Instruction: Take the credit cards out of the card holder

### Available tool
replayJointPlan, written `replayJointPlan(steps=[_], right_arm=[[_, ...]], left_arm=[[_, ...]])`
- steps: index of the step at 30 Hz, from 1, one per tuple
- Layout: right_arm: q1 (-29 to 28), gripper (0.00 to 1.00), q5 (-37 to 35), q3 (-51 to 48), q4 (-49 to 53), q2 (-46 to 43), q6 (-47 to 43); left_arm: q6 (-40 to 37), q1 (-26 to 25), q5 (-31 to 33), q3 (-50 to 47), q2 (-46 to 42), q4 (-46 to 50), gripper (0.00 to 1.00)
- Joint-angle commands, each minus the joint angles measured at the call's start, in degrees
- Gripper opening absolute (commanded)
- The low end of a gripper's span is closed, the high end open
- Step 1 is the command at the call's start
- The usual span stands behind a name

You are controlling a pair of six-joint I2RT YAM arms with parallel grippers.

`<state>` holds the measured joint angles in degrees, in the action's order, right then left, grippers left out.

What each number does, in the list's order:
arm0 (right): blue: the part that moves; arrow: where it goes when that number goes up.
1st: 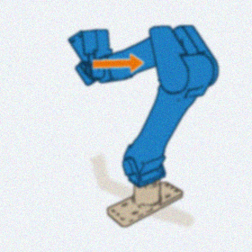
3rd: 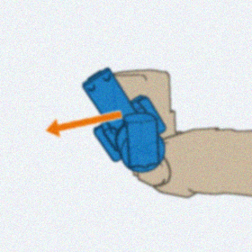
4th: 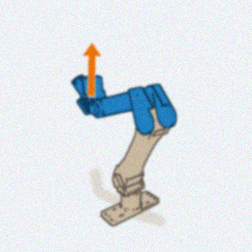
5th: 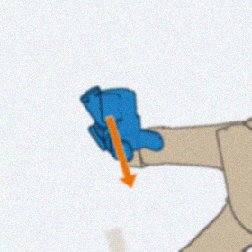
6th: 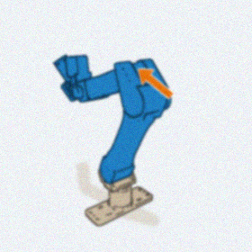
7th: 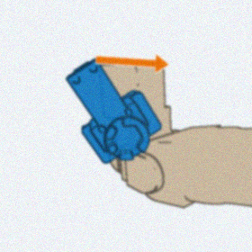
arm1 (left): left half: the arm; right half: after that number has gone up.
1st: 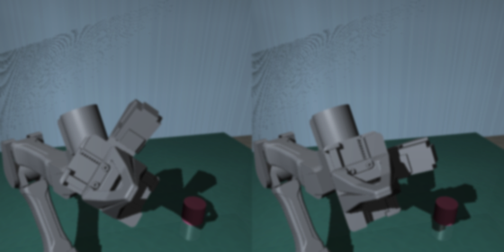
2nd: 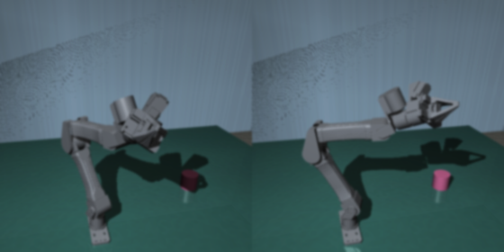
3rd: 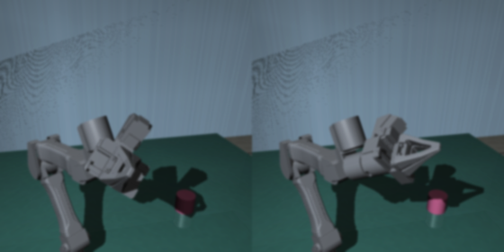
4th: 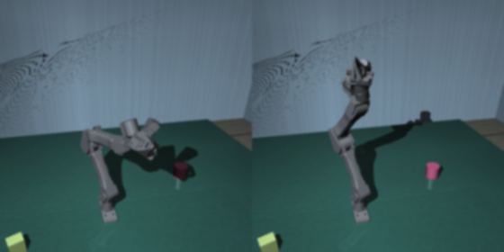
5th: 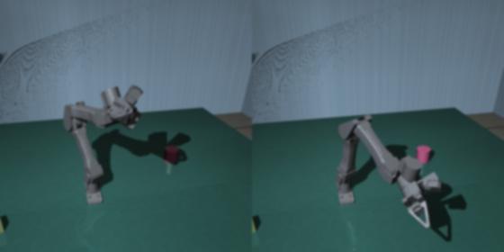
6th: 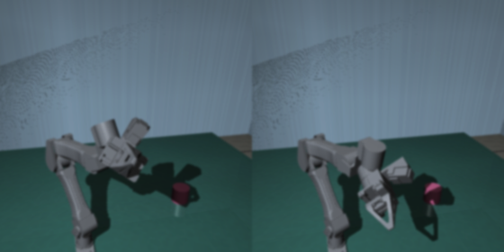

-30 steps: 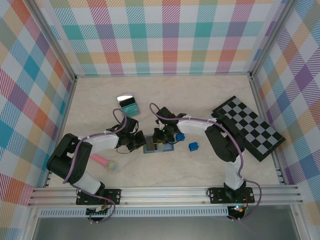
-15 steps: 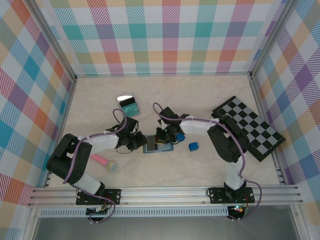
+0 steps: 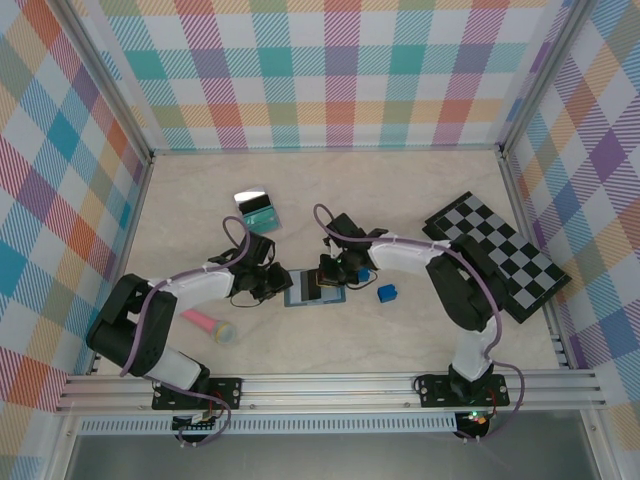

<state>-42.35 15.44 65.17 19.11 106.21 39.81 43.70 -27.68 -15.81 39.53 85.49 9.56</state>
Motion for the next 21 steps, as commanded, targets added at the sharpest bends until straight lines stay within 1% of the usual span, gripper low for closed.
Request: replayJointPlan(steps=[1,9,13,18,21], right_arm=[[0.8,0.0,-2.9,-1.7,0.8,-3.8,-0.8],[1.1,0.0,-1.4,-3.7,-0.8,-6.4,-1.5],[1.7,0.0,-0.4,-5.1,-2.3,-8.9,-1.7],[2.8,0.0,1.6,-6.0,-3.2,-9.8,-1.4],[3.0,0.0,2.0,-6.4,-3.6,-10.0,-0.9]], left_arm=[[-0.6,-0.1,-0.8,1.5,-1.9,1.0,0.22],[1.7,0.6,-5.8,1.4,-2.7,-3.8,0.32],[3.2,1.2,-9.1,0.7,-2.3,-7.1,0.39],[4.9,1.7,-12.7,-0.3,-1.4,-11.0,0.44],[5.5,1.7,-13.9,-0.5,-0.9,-12.4,0.46]])
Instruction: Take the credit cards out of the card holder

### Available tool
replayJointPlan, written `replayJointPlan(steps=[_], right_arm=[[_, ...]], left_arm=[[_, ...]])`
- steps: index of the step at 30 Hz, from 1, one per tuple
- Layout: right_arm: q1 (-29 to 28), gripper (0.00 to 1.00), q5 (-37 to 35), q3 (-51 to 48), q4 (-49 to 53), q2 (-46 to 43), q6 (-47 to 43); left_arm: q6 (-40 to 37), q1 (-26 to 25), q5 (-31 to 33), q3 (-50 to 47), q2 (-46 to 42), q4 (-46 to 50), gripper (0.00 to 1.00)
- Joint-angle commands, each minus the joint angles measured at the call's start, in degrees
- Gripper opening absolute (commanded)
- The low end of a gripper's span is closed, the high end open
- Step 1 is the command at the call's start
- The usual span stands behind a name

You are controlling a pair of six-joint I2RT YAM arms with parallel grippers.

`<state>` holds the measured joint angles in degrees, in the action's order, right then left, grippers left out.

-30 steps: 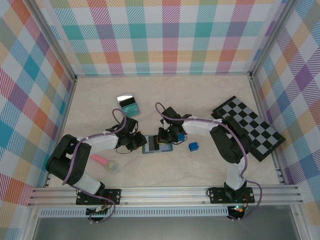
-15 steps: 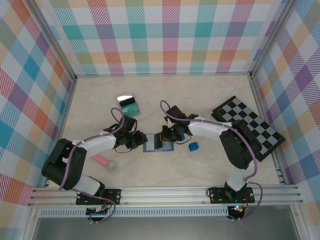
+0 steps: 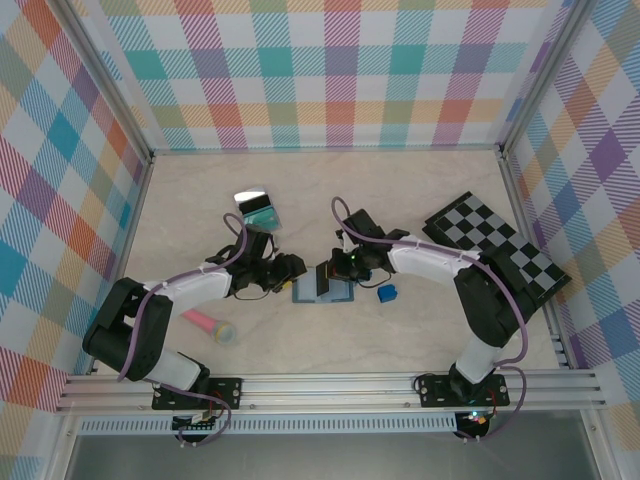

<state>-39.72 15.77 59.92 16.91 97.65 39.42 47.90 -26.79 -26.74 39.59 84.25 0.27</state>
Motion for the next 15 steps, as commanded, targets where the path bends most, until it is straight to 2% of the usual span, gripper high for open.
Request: replayJointPlan(steps=[1,7,15], right_arm=[[0.4,0.0,1.7,-1.2,-1.3,-1.5,-0.4],[0.5,0.0,1.7,-1.0,-0.6,-1.8,0.0],[1.3,0.0,0.9,-1.0,1.4,-4.5,0.4]], left_arm=[[1.5,0.8,-3.4,-0.7,0.6,-3.4,0.46],[2.4,0.8,-5.8,-1.2,2.8,-6.1,0.45],[2.6,0.9,-5.1,-1.4,3.5,-6.0,0.44]])
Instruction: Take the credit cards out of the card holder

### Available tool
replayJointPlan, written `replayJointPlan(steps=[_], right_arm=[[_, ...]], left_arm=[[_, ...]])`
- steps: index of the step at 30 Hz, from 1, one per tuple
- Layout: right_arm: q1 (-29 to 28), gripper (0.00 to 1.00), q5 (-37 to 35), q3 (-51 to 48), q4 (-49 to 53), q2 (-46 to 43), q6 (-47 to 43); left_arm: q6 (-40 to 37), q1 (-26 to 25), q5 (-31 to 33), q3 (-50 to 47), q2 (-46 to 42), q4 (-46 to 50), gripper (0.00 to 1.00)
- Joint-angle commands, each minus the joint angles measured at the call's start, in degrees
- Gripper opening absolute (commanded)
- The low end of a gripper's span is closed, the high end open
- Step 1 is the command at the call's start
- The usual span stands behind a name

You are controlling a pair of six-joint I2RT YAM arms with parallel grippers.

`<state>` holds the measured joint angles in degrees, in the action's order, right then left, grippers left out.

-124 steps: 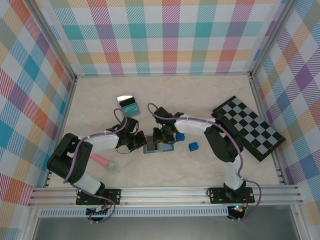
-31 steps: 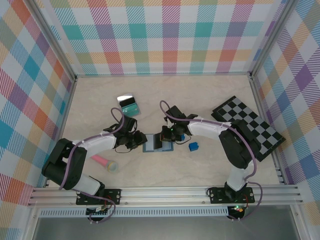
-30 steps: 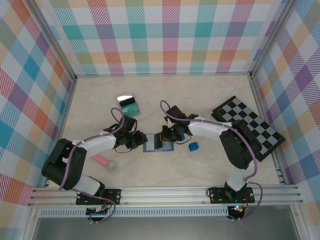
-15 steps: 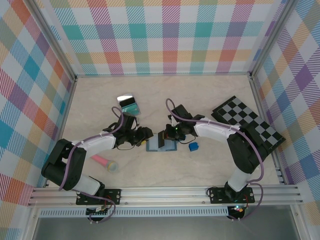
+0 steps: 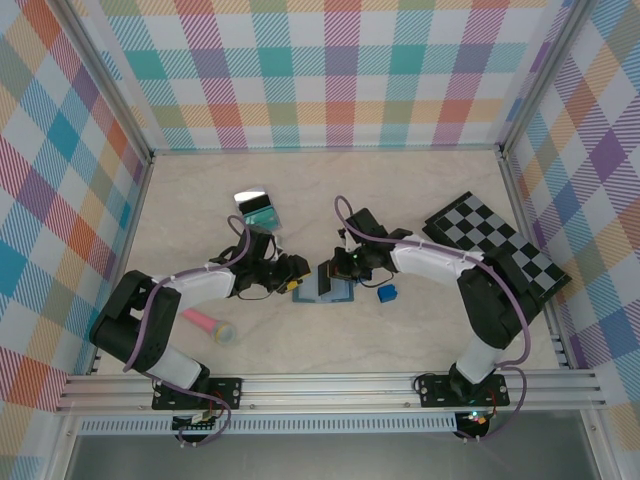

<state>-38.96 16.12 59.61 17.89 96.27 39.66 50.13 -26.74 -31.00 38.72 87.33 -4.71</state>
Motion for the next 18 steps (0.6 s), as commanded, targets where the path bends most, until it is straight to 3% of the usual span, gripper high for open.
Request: replayJointPlan(steps=[1,5,12,18], right_arm=[[0.7,0.0,1.1,-1.0,0.0,-3.6,0.2],[1.2,0.0,5.0,-2.1,-3.4,-5.1,0.7],[3.4,0.0,13.9,-5.1,-12.2,-5.7,4.1],[5.0,0.0,20.0,-7.6,-20.4,-5.8,8.0]], left_arm=[[0.5,0.9,-0.9,-0.6,0.5,-1.1,0.44],[3.2,1.7,-3.2,-1.8,0.8,-5.6,0.48],[7.2,4.1,-8.7,-3.9,-1.1,-13.0,0.75],[11.8,5.4,-13.7,-5.5,-0.6,-22.7,0.86]])
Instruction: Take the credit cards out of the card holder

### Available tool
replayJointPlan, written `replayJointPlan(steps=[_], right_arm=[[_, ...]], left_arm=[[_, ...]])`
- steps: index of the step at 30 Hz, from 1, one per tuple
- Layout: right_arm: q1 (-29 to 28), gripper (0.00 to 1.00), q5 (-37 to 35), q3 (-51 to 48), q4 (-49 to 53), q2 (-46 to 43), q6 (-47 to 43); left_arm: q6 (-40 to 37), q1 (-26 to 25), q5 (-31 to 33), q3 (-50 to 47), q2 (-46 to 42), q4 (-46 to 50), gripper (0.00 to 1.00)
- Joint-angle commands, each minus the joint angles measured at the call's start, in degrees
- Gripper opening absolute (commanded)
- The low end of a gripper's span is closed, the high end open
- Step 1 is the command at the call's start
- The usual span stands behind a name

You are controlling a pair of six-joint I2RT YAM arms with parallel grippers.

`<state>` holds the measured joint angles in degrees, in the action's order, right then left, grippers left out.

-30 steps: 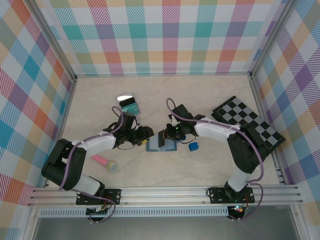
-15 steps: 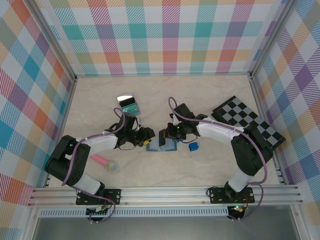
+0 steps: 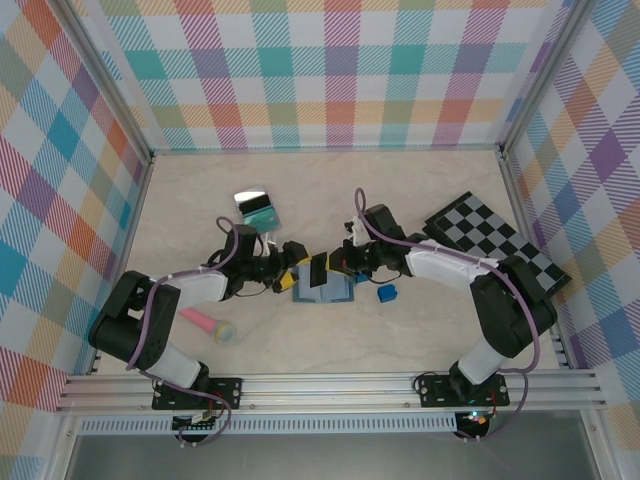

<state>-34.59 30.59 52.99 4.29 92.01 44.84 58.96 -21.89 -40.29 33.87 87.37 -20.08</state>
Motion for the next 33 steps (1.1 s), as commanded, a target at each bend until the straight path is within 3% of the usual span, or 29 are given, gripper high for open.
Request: replayJointPlan(steps=[1,6,9,14,30,33], right_arm=[[0.8,0.0,6.2,-1.2,-7.9,-1.5,3.4],[1.7,0.0,9.0,-1.8,-11.1,-1.7,5.2],[2.0,0.0,9.4,-1.9,-11.6,-1.7,5.7],[2.6,0.0,9.8,-2.0,-12.1,-0.9,6.7],[3.4,0.0,7.7,-1.8,-9.2,1.1,6.4],[3.4,0.11,5.1,-1.8,-6.5,0.0,4.8]], left_arm=[[3.5,0.5,-4.9,-0.8,-0.3,-8.4,0.87],[6.3,0.6,-6.8,-1.2,0.7,-14.1,0.86],[7.8,0.5,-7.4,-1.3,0.6,-16.9,0.81],[10.6,0.5,-8.2,-1.6,1.4,-20.7,0.58],[10.7,0.5,-7.7,-1.8,1.2,-20.9,0.06],[8.6,0.5,-6.8,-1.3,0.5,-17.2,0.0]])
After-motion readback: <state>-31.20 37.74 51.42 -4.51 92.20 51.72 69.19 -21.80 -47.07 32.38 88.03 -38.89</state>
